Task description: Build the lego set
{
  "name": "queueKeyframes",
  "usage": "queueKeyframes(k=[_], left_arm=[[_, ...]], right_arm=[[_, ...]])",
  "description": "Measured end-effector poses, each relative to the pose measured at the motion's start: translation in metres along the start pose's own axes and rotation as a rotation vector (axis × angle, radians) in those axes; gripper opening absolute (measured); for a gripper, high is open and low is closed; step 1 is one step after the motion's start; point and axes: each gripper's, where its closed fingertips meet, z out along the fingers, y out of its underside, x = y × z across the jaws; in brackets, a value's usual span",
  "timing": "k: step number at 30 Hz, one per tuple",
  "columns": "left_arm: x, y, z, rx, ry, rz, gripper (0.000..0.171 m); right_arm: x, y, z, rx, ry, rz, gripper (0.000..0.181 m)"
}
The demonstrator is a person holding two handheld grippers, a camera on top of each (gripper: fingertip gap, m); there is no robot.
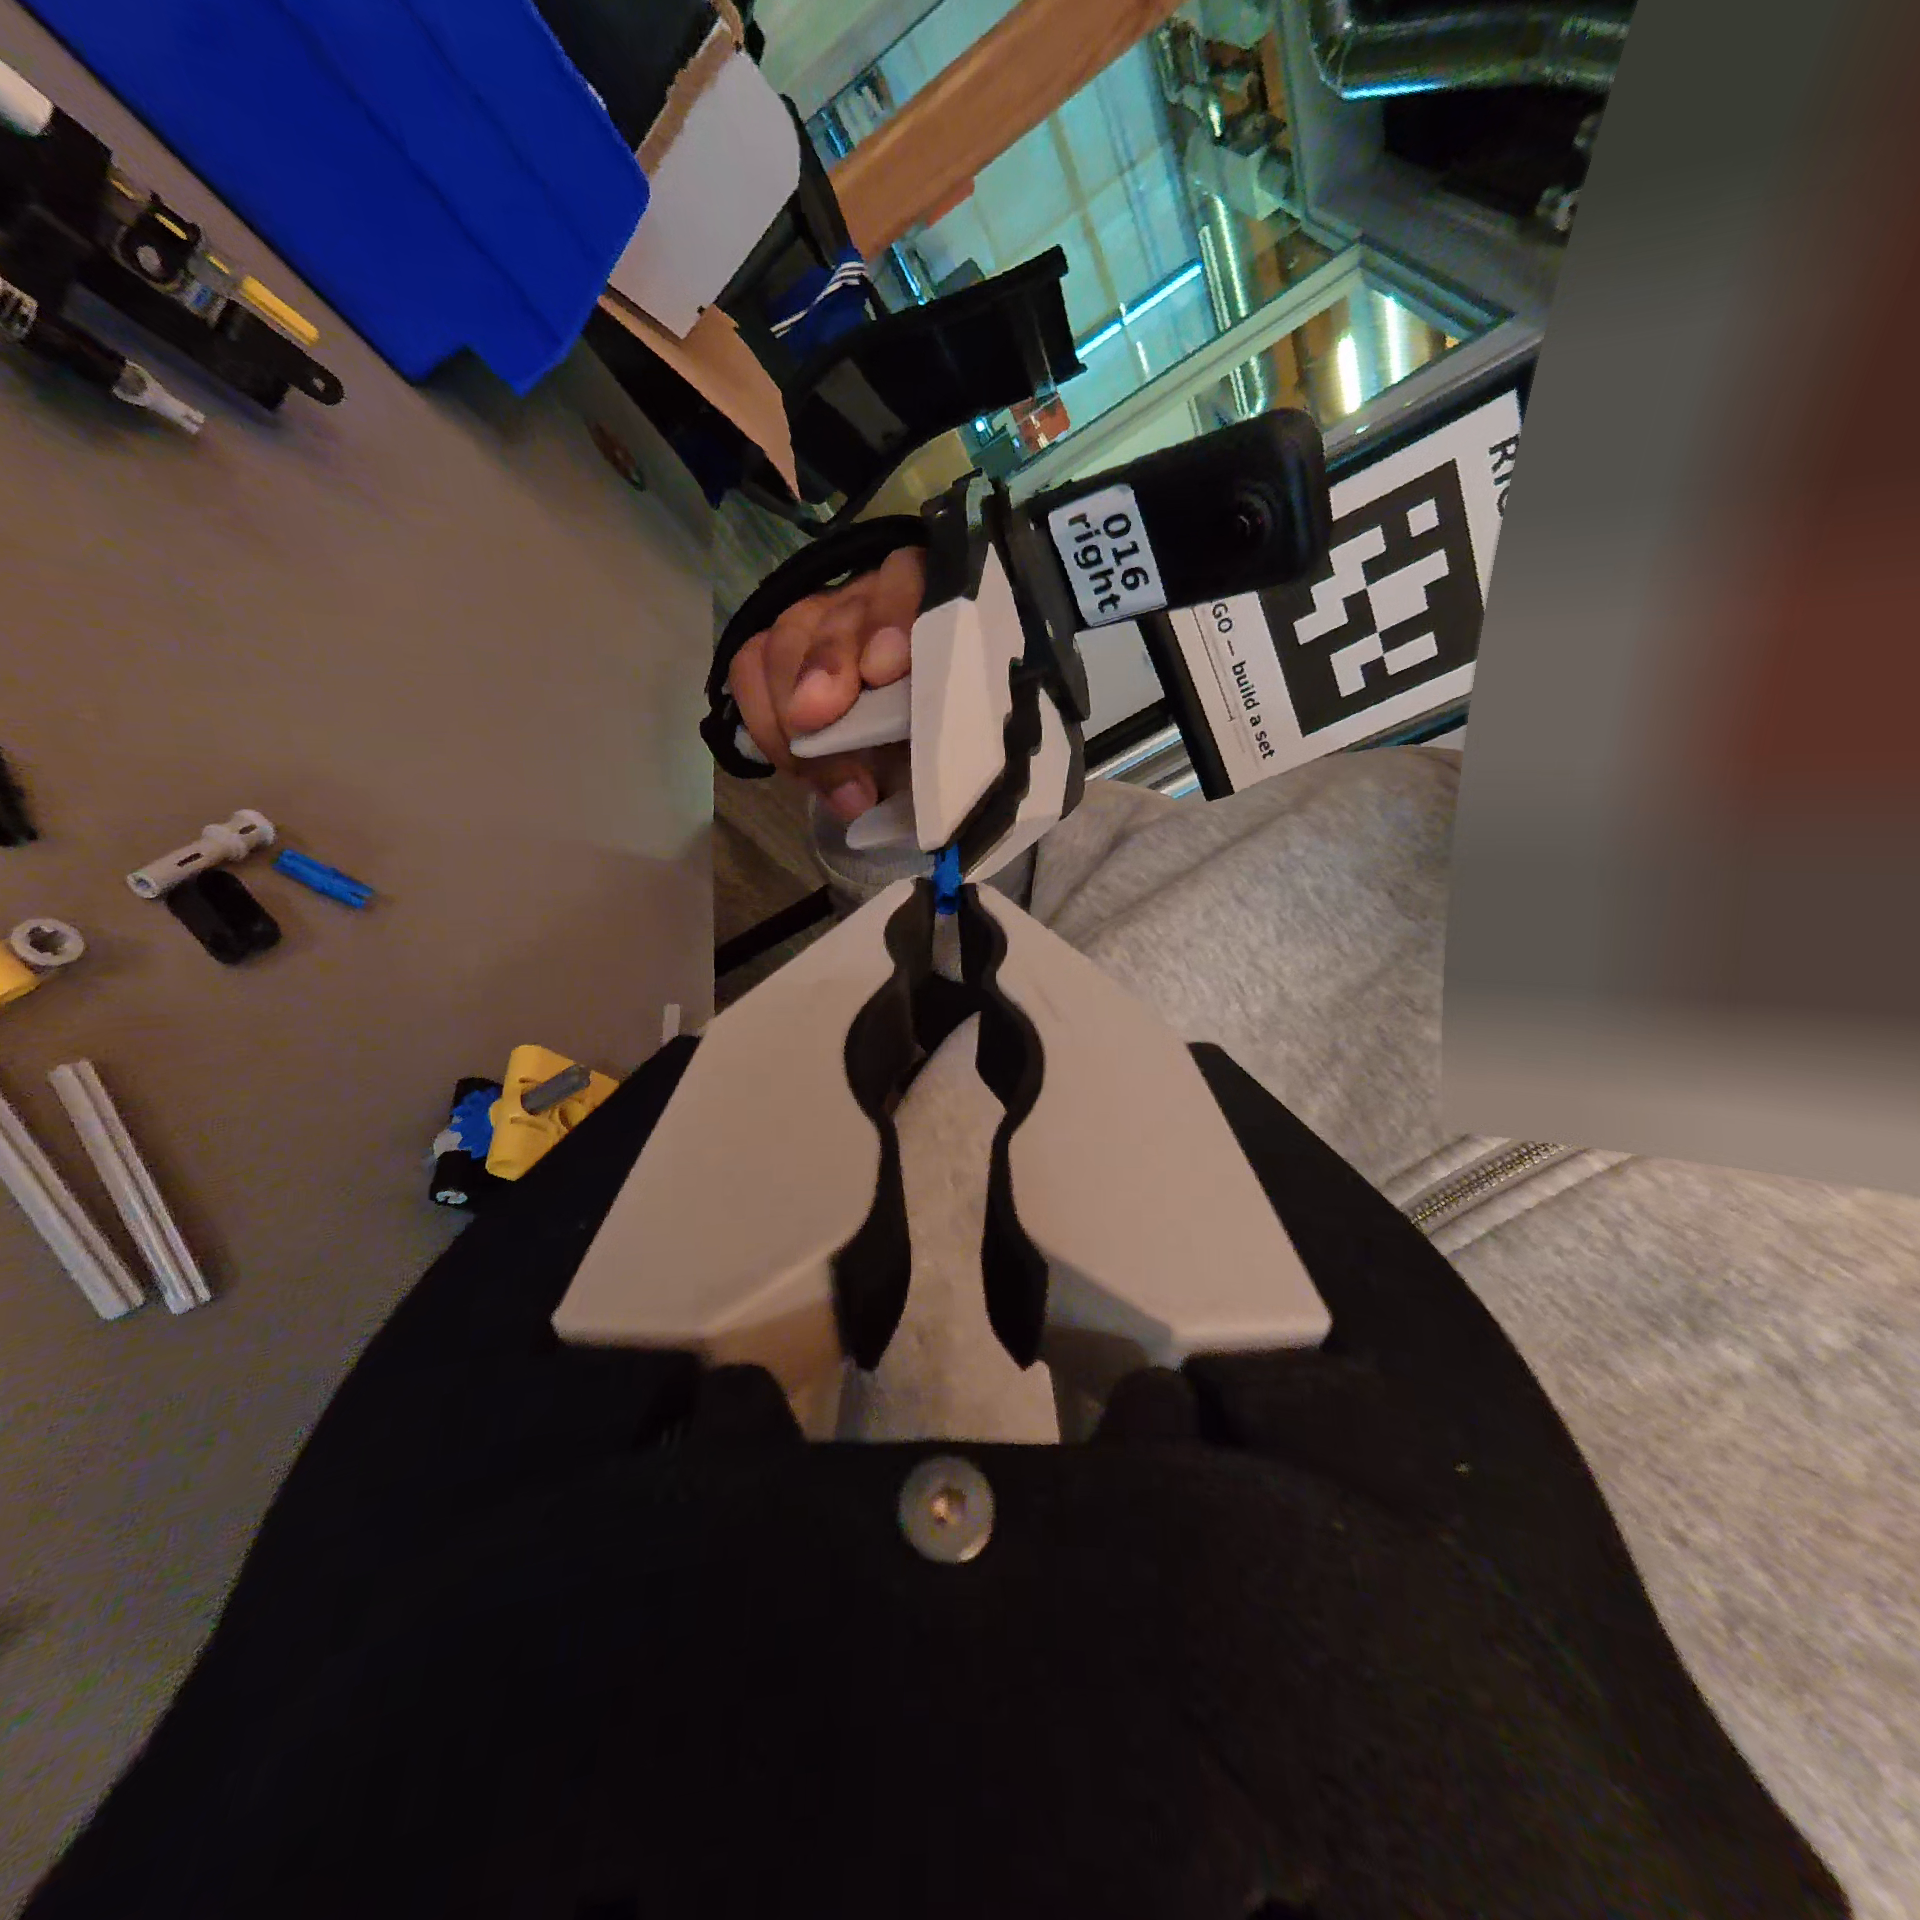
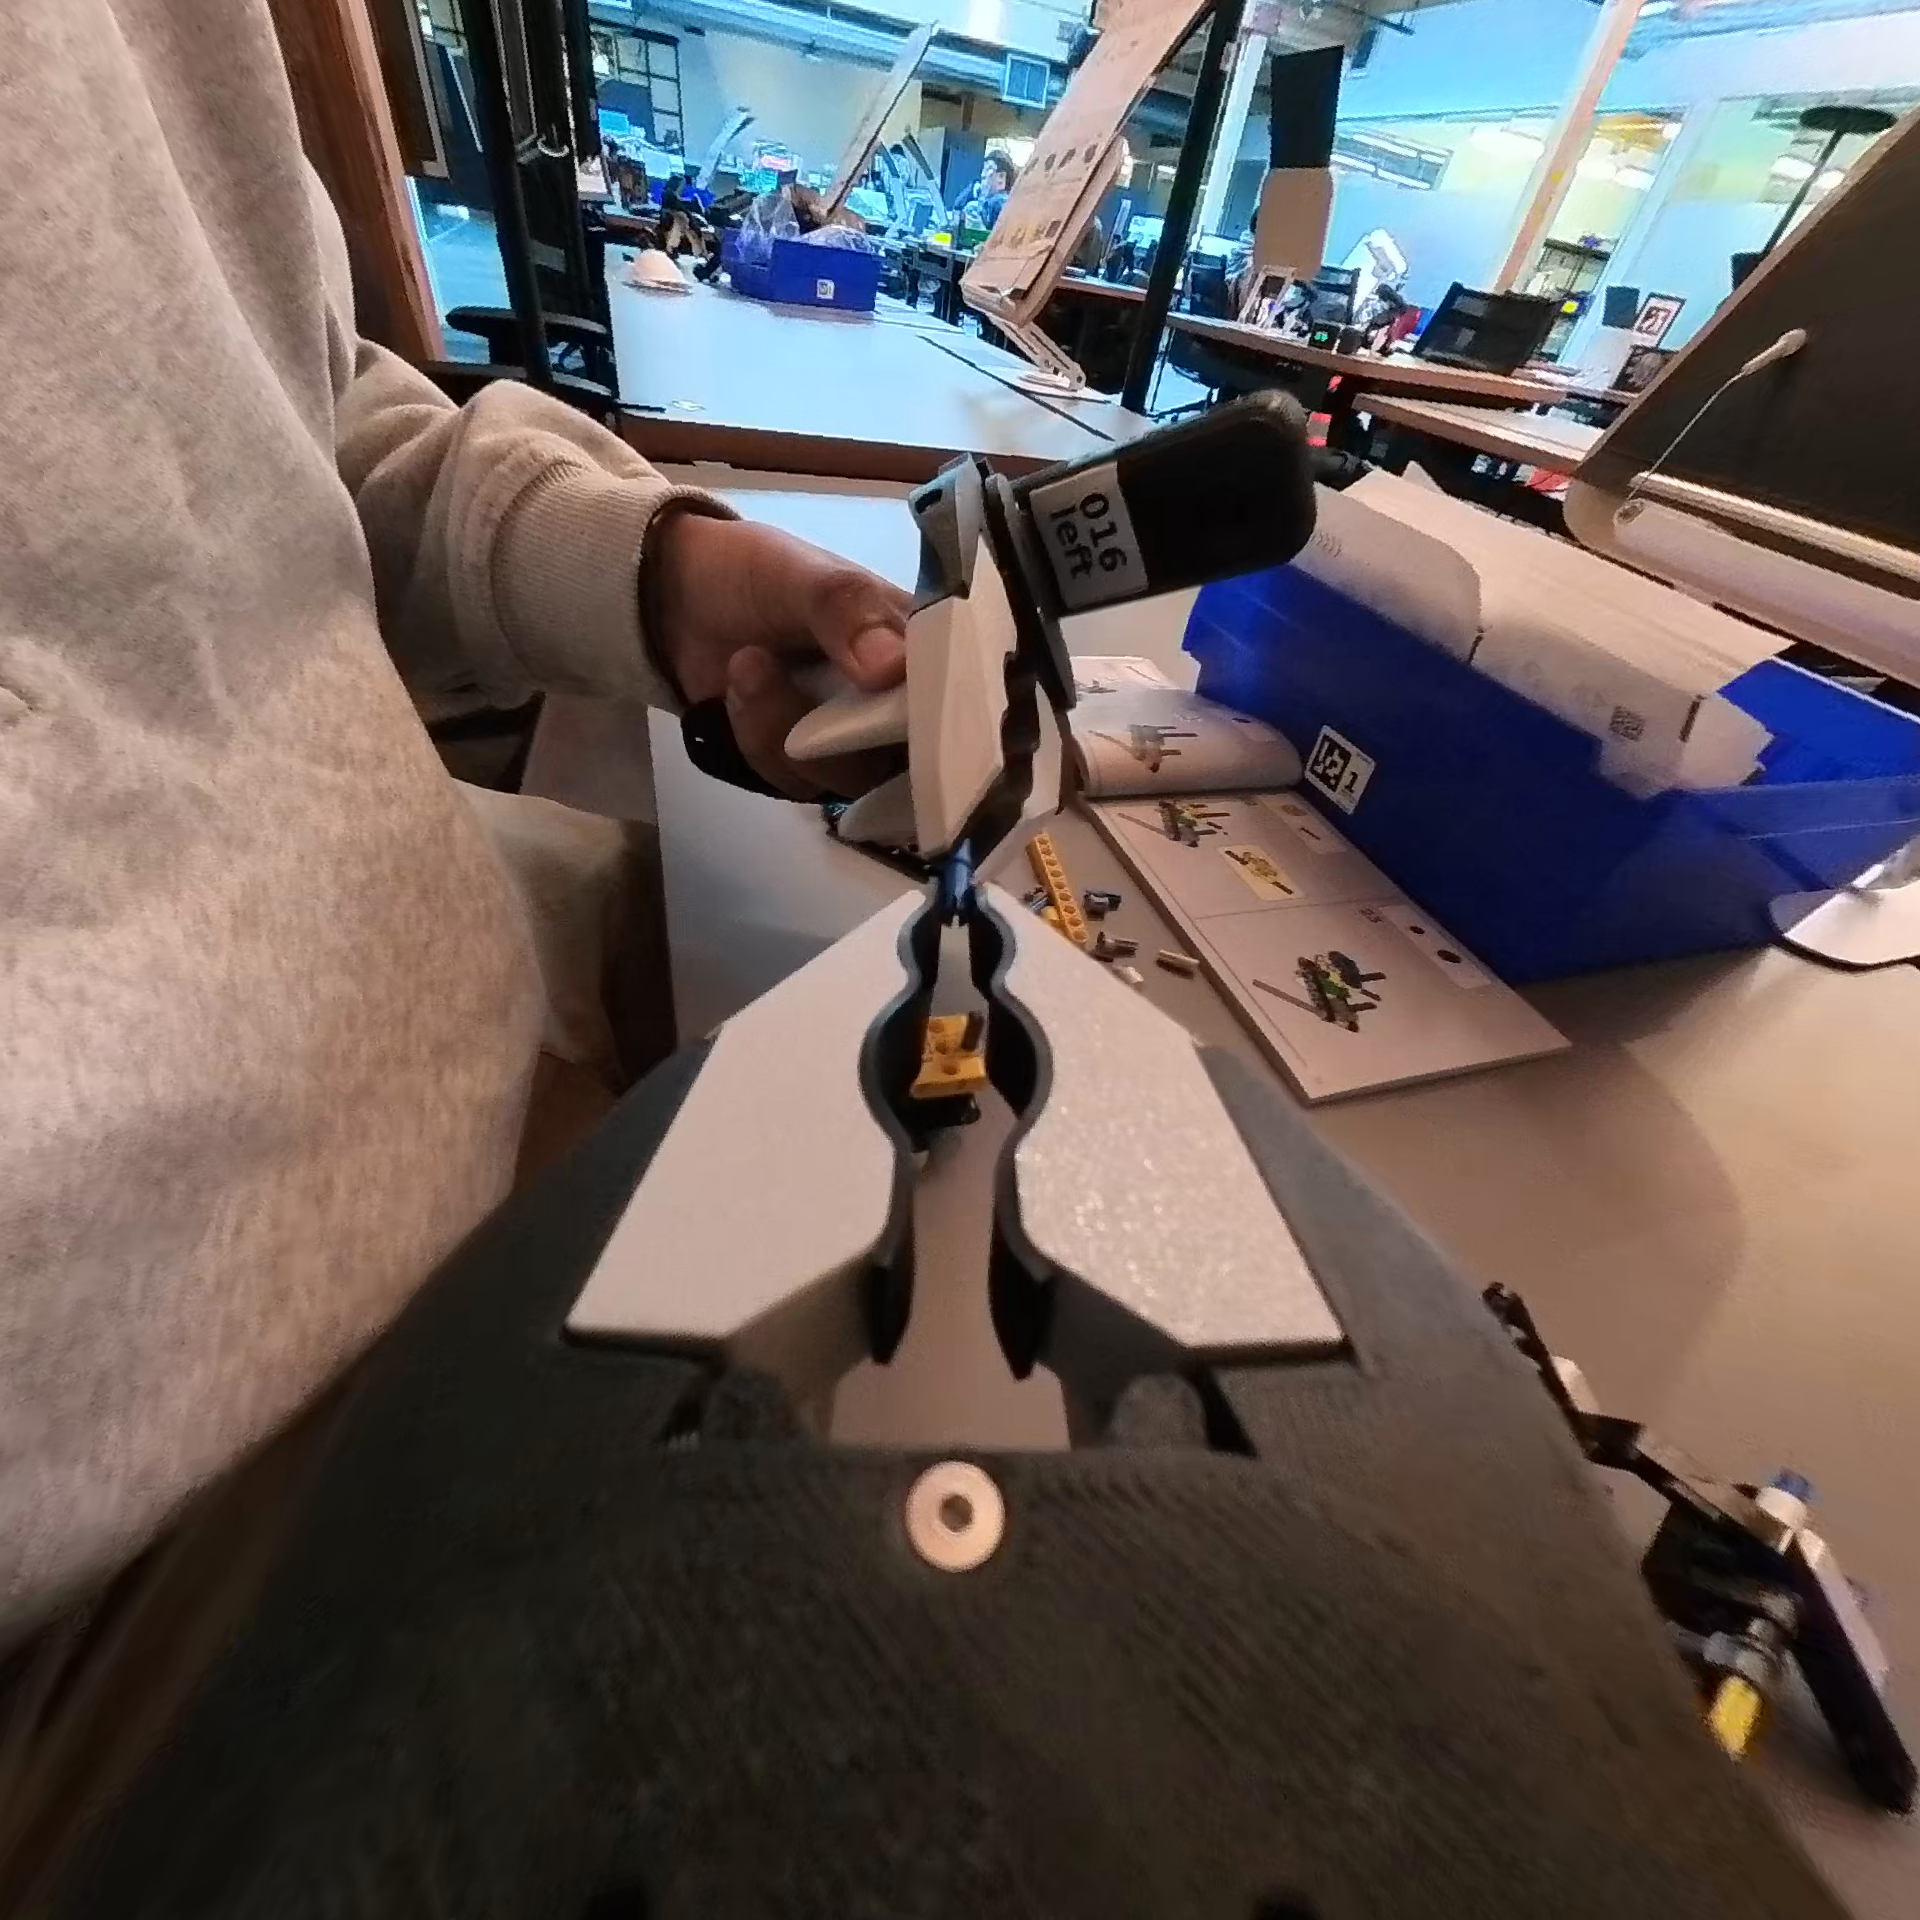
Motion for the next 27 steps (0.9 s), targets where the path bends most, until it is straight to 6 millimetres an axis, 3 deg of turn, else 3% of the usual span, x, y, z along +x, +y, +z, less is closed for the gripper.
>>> queueKeyframes(k=[9,10,11,13,15,18,20,24,27], left_arm=[[-0.005,0.007,0.000,-0.025,-0.030,0.015,0.001],[-0.007,0.006,-0.001,-0.020,-0.058,0.037,0.008],[-0.011,0.003,-0.003,-0.009,-0.097,0.065,0.024],[-0.018,-0.001,-0.012,-0.005,-0.174,0.128,0.041],[-0.030,0.001,-0.021,-0.033,-0.274,0.204,0.046],[-0.056,0.014,-0.032,-0.160,-0.462,0.305,0.053],[-0.068,0.026,-0.032,-0.255,-0.539,0.366,0.056],[-0.080,0.044,-0.024,-0.360,-0.579,0.417,0.053],[-0.085,0.046,-0.023,-0.379,-0.604,0.448,0.041]], right_arm=[[-0.004,0.006,0.003,-0.045,-0.034,0.025,0.002],[-0.003,0.009,0.003,-0.058,-0.034,0.031,0.003],[-0.001,0.012,0.002,-0.075,-0.030,0.034,0.003],[0.006,0.027,-0.001,-0.129,-0.012,0.041,0.003],[0.011,0.048,-0.004,-0.218,-0.020,0.062,0.003],[0.008,0.074,-0.002,-0.334,-0.075,0.092,0.003],[0.003,0.080,0.005,-0.365,-0.123,0.108,0.003],[-0.004,0.082,0.017,-0.391,-0.193,0.107,0.003],[-0.005,0.078,0.019,-0.371,-0.220,0.122,0.003]])
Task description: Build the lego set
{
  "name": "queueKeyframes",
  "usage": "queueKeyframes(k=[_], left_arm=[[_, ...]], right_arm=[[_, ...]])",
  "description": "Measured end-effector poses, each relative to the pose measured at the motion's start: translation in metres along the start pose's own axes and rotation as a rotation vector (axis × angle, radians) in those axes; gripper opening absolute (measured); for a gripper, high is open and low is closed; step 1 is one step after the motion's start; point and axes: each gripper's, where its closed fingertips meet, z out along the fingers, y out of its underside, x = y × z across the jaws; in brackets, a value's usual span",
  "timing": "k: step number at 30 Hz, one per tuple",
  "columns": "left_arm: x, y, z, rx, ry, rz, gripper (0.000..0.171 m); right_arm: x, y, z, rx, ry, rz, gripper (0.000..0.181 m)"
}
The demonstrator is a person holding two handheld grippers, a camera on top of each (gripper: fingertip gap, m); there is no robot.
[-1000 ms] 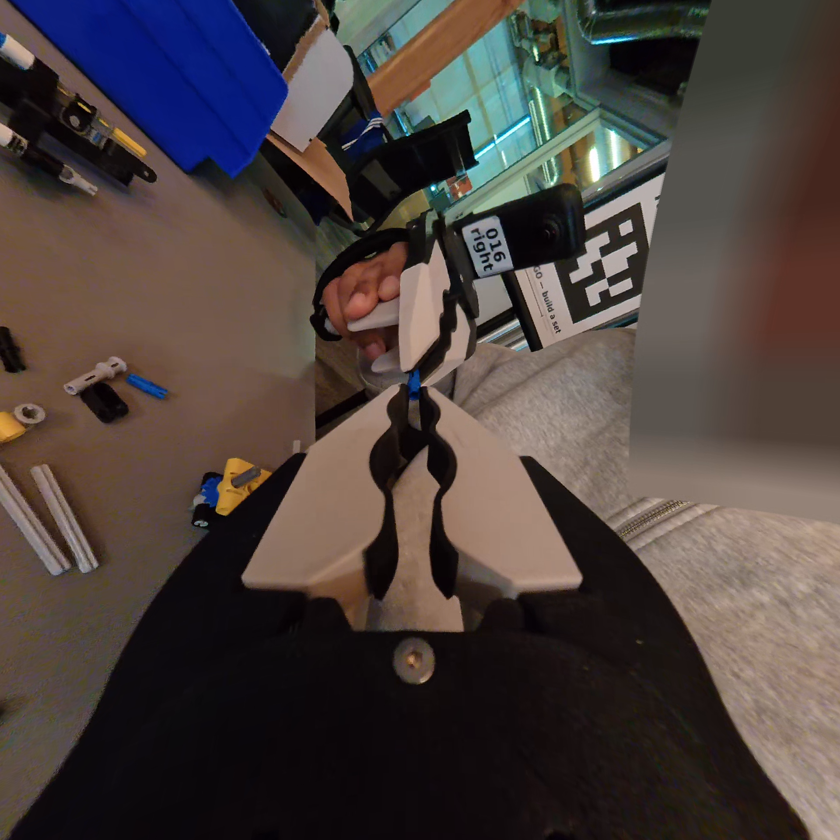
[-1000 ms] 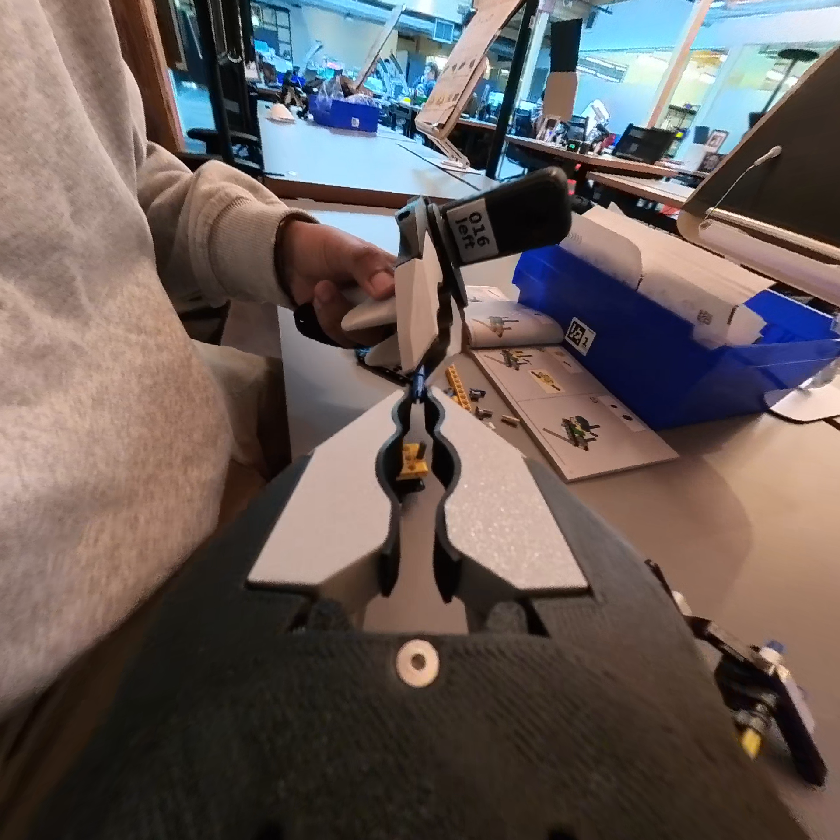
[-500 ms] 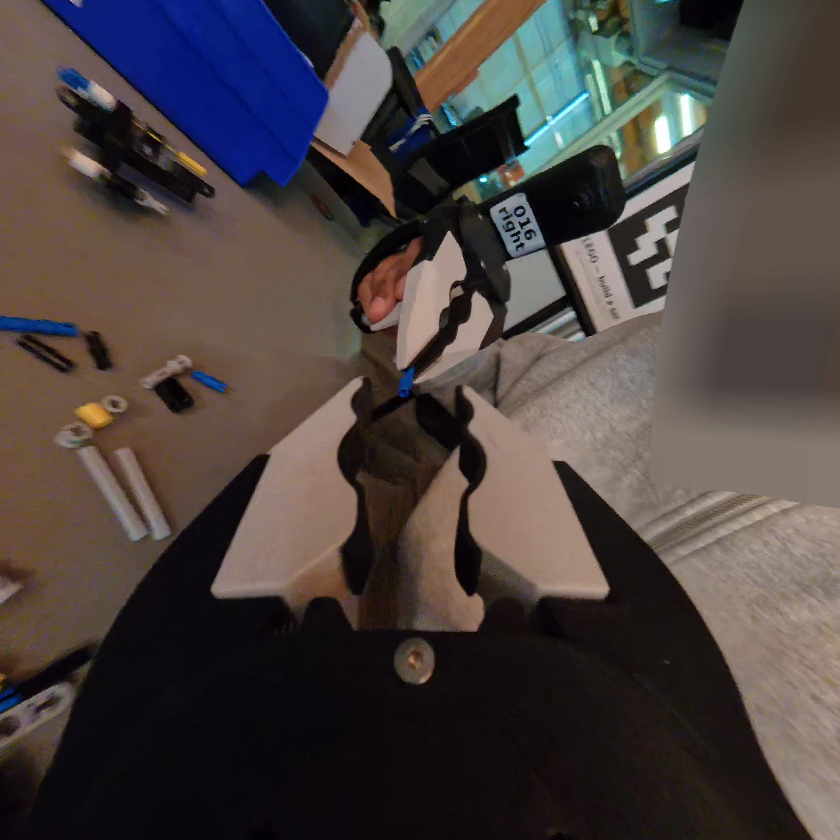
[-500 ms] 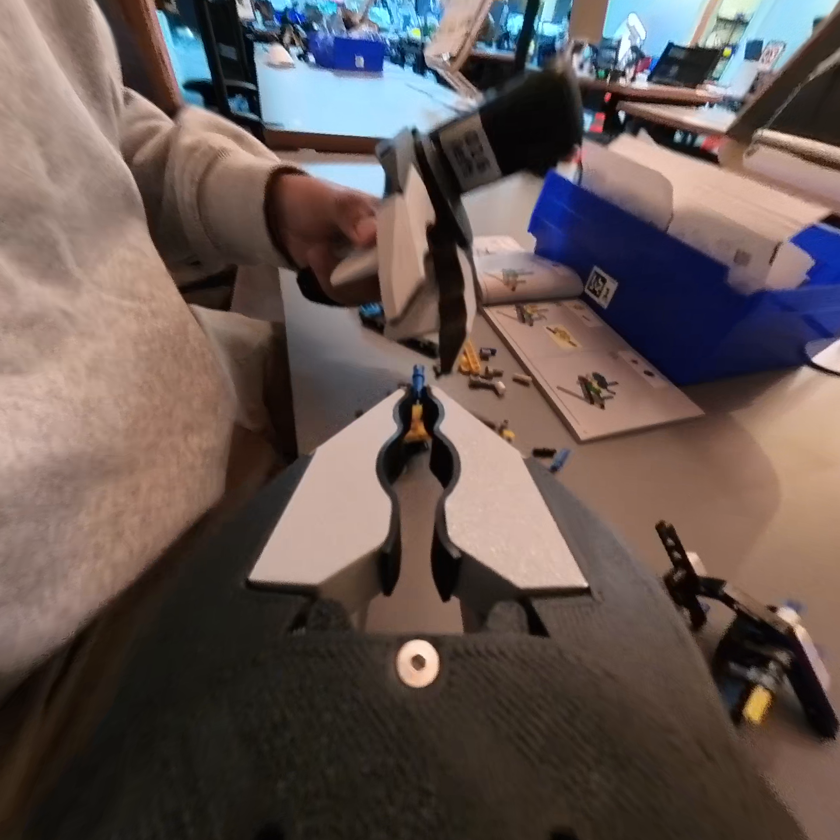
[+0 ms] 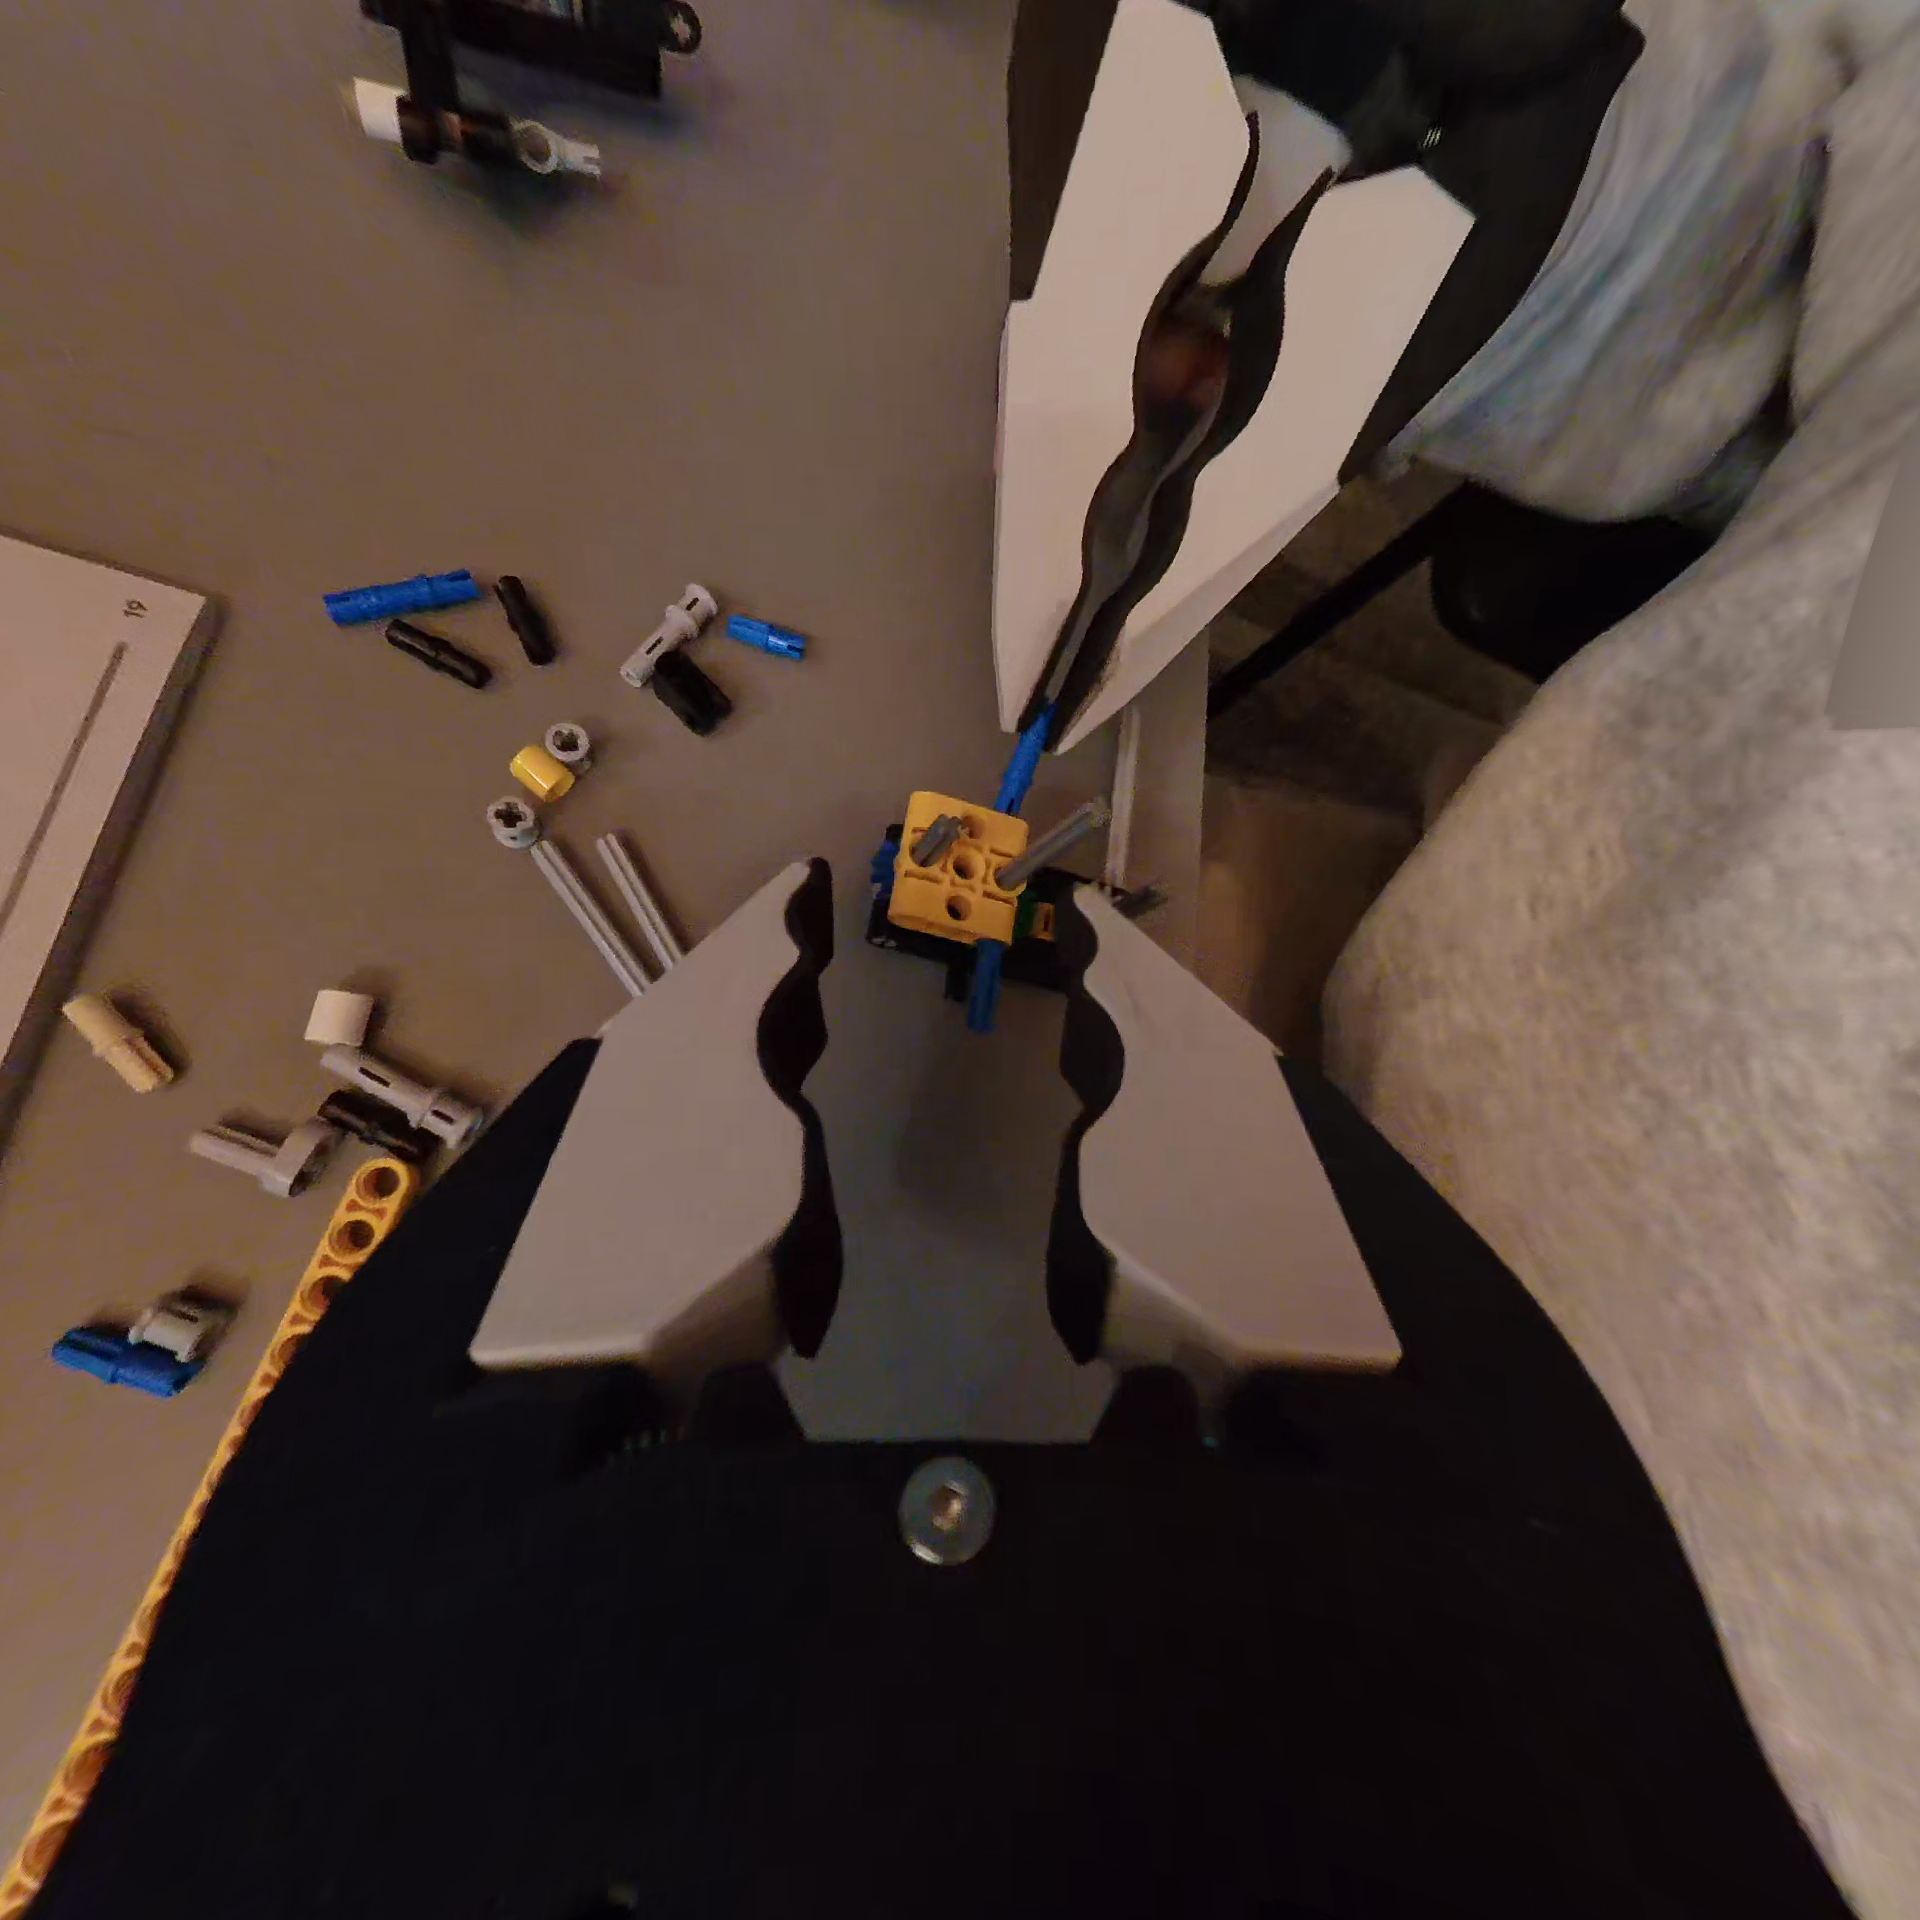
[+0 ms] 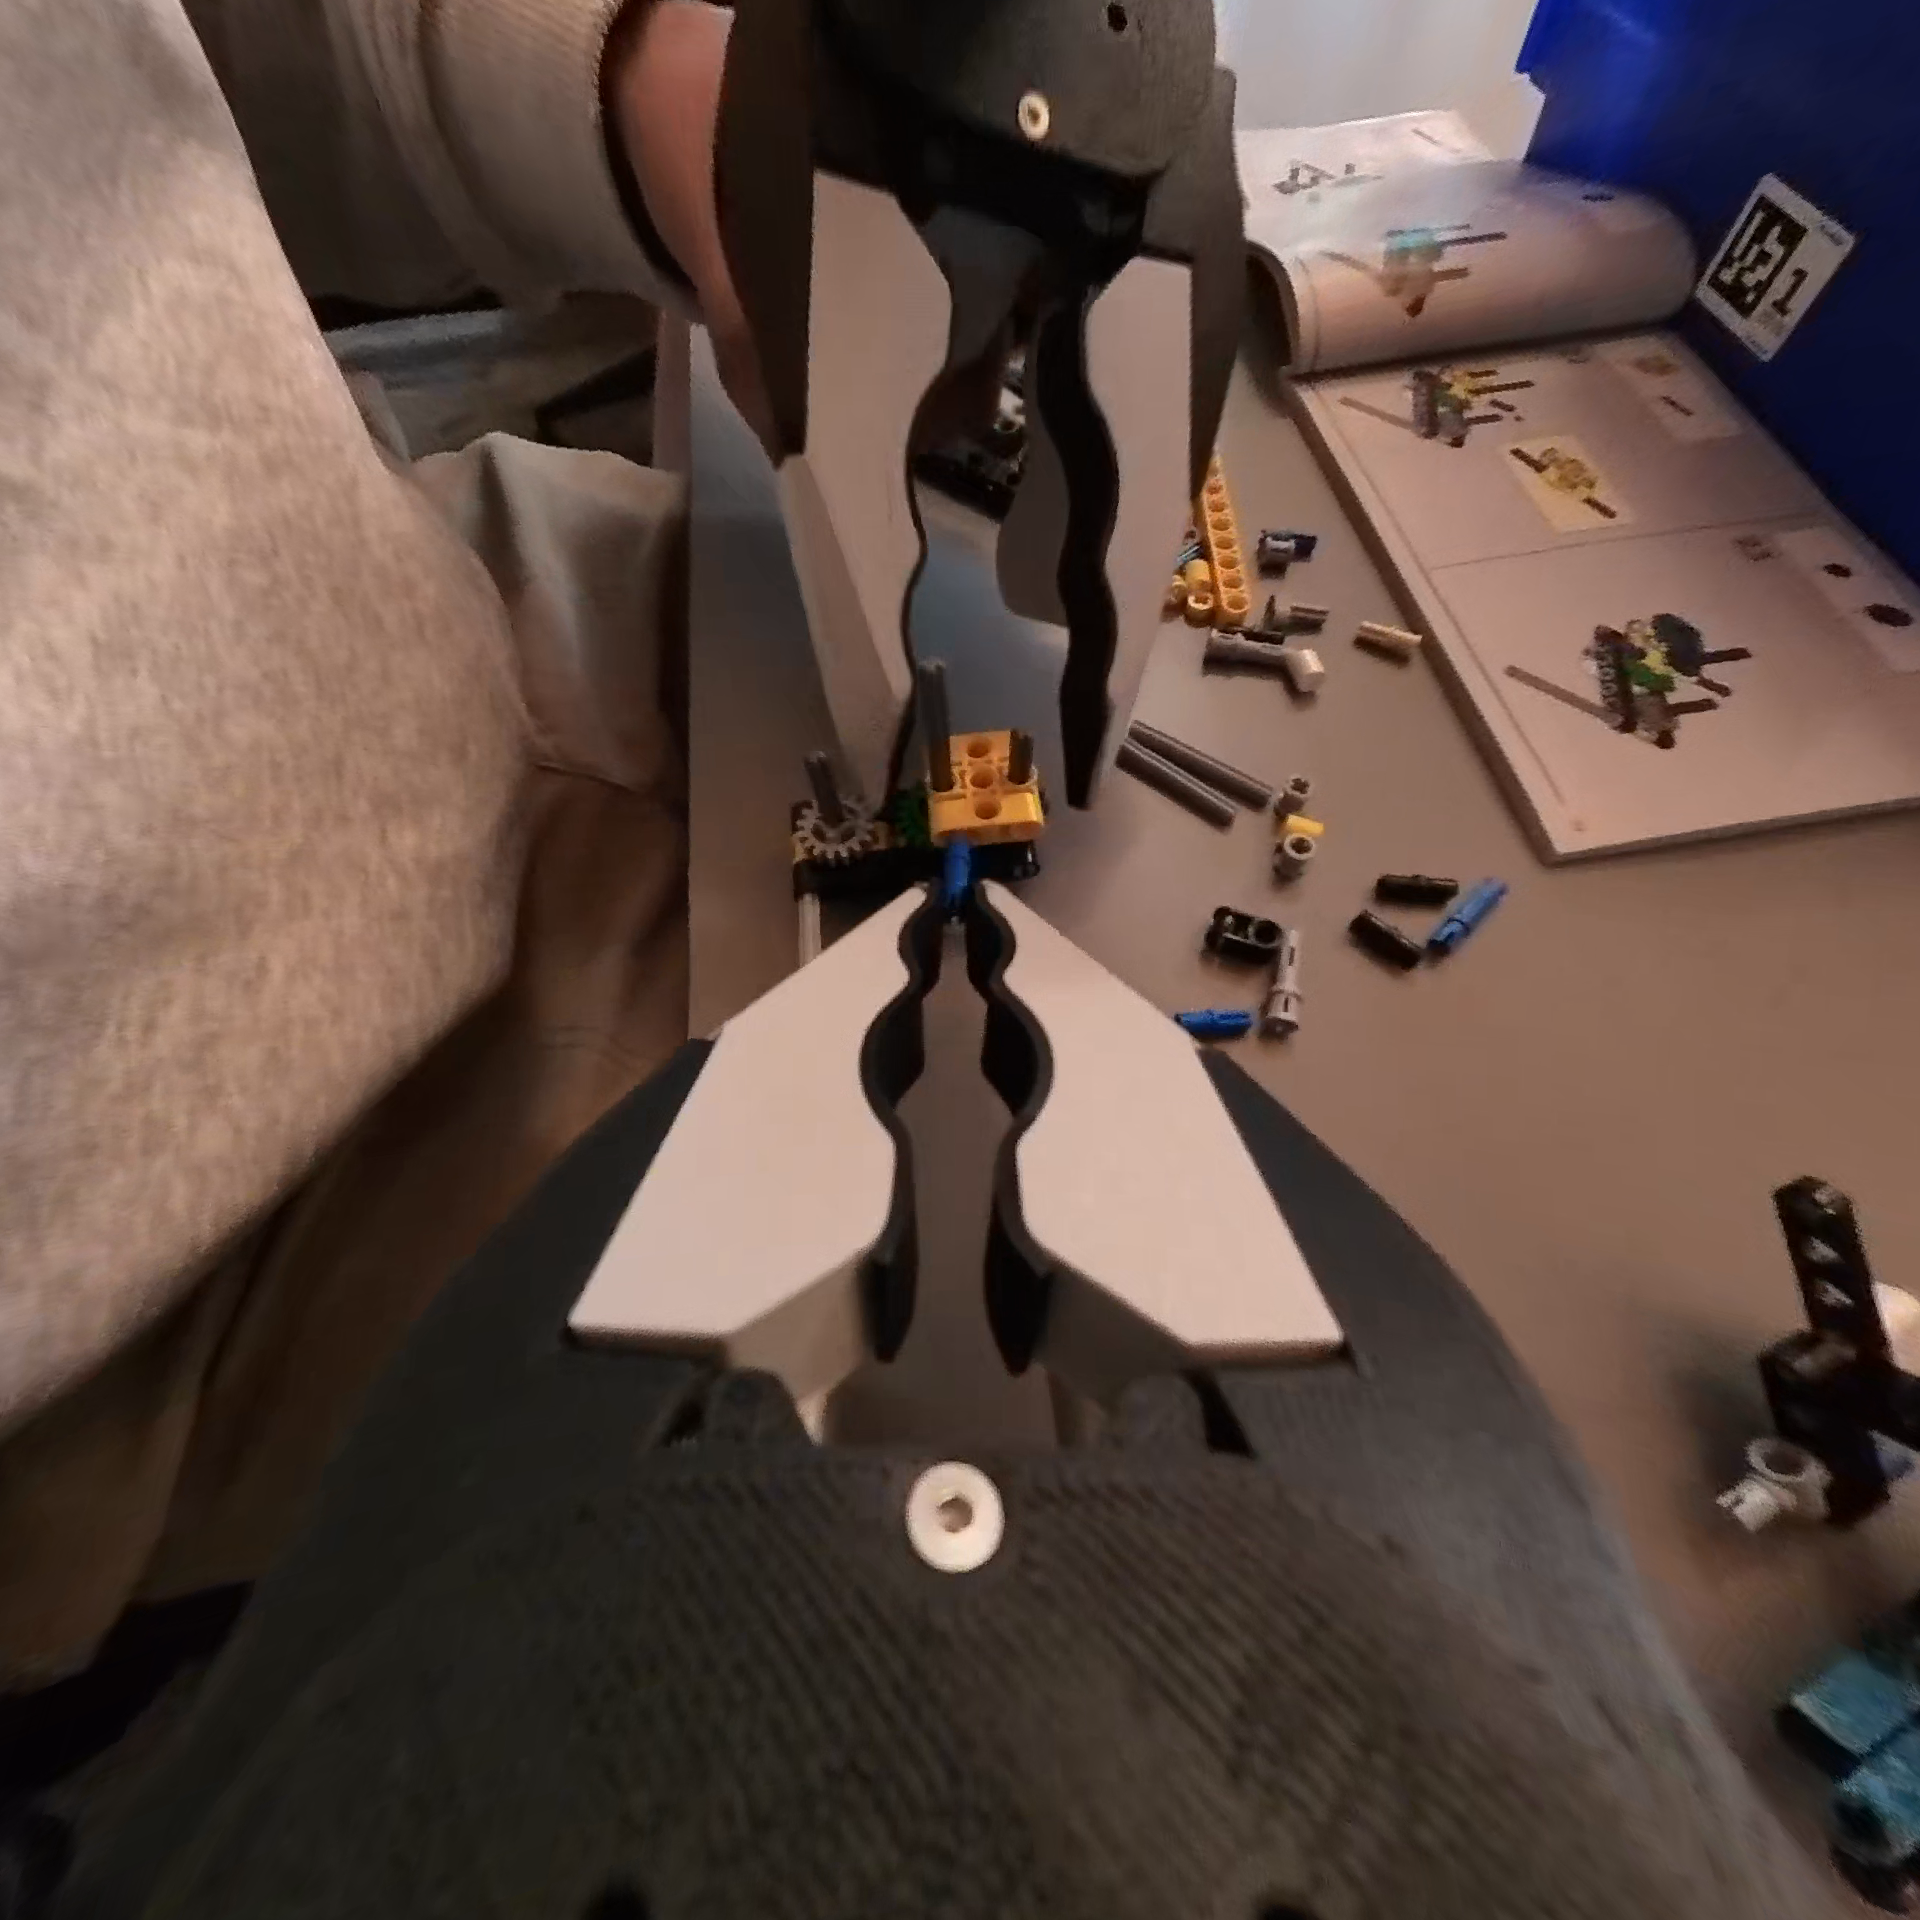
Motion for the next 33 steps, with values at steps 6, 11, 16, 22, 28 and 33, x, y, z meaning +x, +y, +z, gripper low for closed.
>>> queueKeyframes(k=[6,11,16,22,28,33], left_arm=[[0.0029,0.0020,0.0013,-0.008,0.054,-0.018,0.027],[0.0039,0.0027,-0.0001,-0.002,0.072,-0.022,0.025],[0.0034,0.0031,-0.0004,0.010,0.075,-0.035,0.024],[0.0032,0.0026,-0.0004,0.010,0.077,-0.054,0.030],[0.0012,-0.0044,-0.0013,0.046,0.063,-0.042,0.043],[0.0026,-0.0059,-0.0005,0.041,0.042,0.011,0.026]], right_arm=[[-0.0012,-0.0006,0.0009,-0.003,-0.024,0.010,0.003],[-0.0024,-0.0010,0.0010,-0.004,-0.039,0.013,0.003],[-0.0019,-0.0016,0.0004,-0.003,-0.035,0.009,0.003],[-0.0030,-0.0013,-0.0009,-0.002,-0.036,0.013,0.003],[-0.0041,-0.0015,-0.0004,-0.005,-0.041,0.011,0.003],[-0.0047,-0.0020,-0.0011,-0.003,-0.053,0.020,0.003]])
